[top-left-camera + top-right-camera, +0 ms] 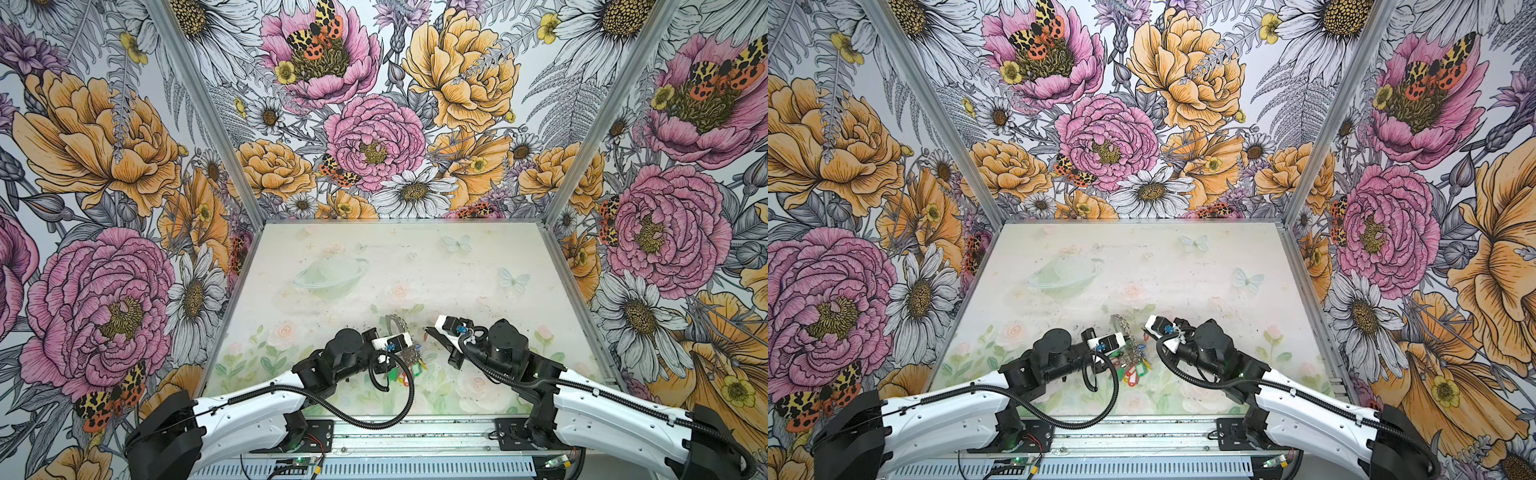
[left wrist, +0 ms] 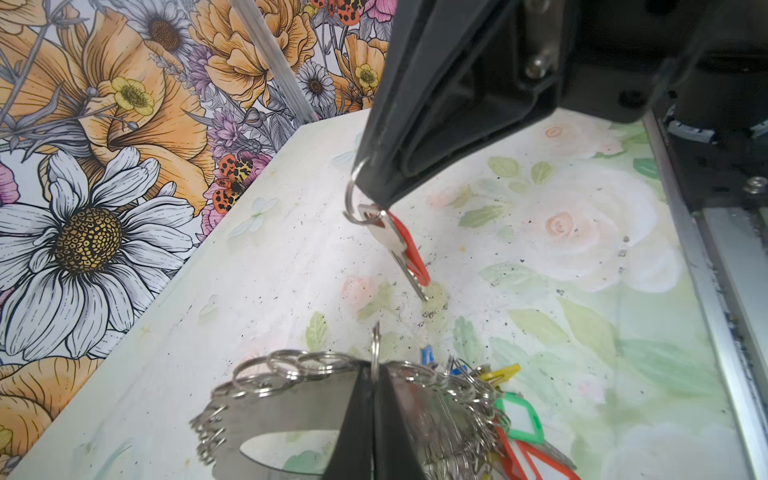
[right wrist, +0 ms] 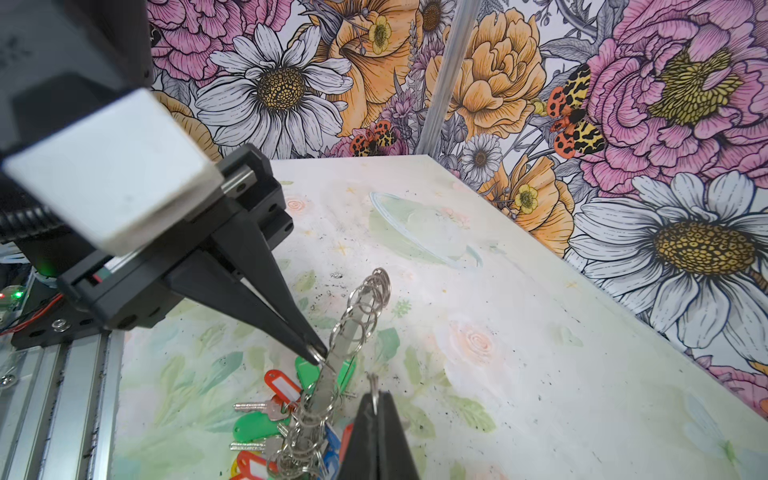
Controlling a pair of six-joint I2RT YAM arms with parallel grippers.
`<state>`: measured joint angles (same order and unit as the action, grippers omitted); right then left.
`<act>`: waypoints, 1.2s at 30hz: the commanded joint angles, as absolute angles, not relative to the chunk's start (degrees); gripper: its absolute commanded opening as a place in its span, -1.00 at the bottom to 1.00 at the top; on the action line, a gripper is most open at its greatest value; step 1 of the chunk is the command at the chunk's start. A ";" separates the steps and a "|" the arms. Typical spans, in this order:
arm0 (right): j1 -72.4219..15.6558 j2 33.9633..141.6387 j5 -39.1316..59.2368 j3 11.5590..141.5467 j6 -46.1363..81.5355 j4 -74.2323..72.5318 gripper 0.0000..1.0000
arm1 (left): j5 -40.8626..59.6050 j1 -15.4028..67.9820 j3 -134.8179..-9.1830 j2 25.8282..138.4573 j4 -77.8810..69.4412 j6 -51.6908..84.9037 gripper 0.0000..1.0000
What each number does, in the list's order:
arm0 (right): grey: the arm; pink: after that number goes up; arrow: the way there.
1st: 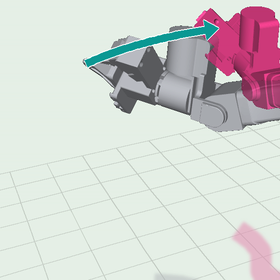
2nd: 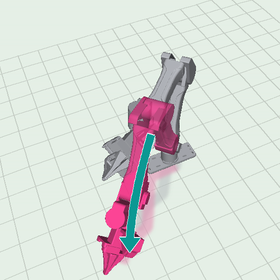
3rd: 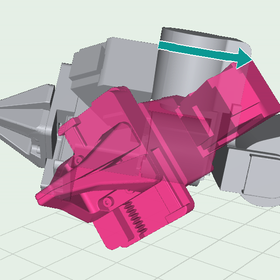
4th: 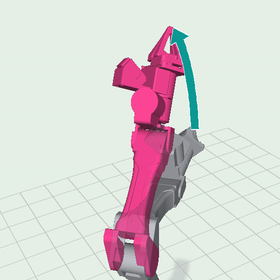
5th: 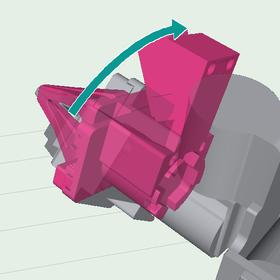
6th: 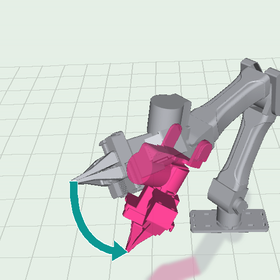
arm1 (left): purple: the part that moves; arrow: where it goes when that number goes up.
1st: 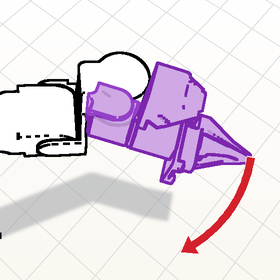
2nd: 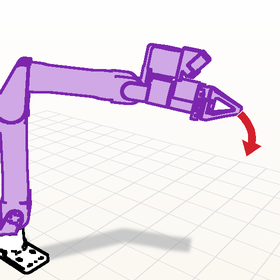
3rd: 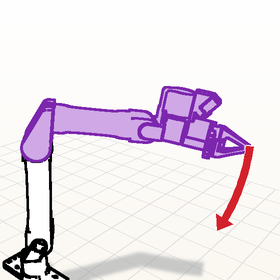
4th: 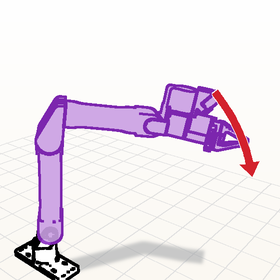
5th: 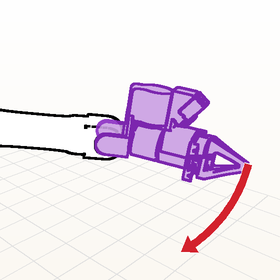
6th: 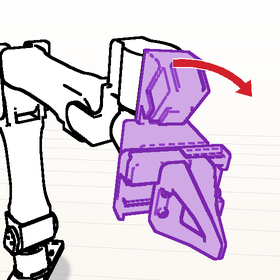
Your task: Put the keys on the keyring
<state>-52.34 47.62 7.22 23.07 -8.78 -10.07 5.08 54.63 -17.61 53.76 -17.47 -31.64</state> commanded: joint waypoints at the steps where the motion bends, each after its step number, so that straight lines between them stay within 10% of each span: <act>1: -52.71 48.01 10.20 22.92 -10.48 -9.60 -1.00 | 8.23 55.06 -16.66 52.14 -21.26 -37.71 -1.00; 36: -54.08 46.87 19.25 17.75 -26.01 -12.40 -1.00 | 25.49 50.72 -19.95 55.48 -13.54 -34.34 -1.00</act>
<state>-53.47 47.27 18.20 18.06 -24.75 -10.15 23.20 51.18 -18.00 54.96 -14.26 -35.70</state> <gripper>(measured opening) 0.047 0.050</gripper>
